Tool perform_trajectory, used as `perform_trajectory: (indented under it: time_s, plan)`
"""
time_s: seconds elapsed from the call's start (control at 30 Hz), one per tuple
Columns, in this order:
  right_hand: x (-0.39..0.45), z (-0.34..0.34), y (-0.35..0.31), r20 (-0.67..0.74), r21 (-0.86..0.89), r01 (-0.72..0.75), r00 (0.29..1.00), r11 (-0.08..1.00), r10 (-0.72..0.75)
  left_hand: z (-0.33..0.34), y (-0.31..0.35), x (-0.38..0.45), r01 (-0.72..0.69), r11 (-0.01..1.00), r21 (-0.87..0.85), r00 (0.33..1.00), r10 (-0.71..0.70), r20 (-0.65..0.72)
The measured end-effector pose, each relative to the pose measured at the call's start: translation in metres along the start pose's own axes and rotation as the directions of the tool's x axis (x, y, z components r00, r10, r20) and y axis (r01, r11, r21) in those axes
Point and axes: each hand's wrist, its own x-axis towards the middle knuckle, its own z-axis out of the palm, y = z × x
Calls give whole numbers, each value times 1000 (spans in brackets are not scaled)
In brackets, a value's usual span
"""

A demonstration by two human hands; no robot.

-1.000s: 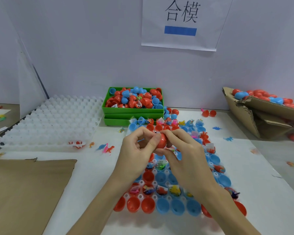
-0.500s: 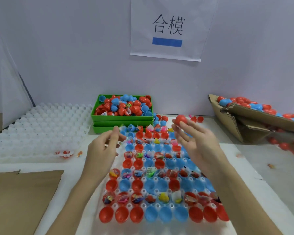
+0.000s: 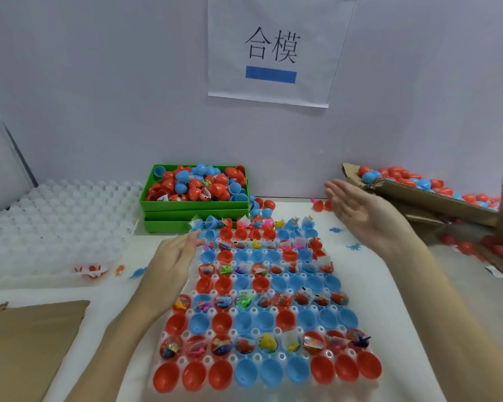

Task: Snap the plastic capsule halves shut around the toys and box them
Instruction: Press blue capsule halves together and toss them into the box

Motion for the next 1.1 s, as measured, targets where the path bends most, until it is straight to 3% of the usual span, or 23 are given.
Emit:
perform_trajectory:
  time_s: [0.3,0.47,0.67,0.87,1.1]
  plan:
    - [-62,29,62,109,-359,-17,992,933,60,8,0,0,1,998,64,998,-5,60]
    - [-65,34,72,102,-419,-53,989,906,105,8,-2,1,20,999,44,1000,-20,-10]
    - [-67,37,77,109,-452,-64,986,890,126,8,-4,4,71,997,-6,997,-71,3]
    - [-68,39,78,124,-452,-66,983,890,136,-5,-10,13,79,978,-195,961,-126,-245]
    - [-70,40,76,123,-437,-80,981,896,148,-11,-33,25,250,968,-27,907,-244,-342]
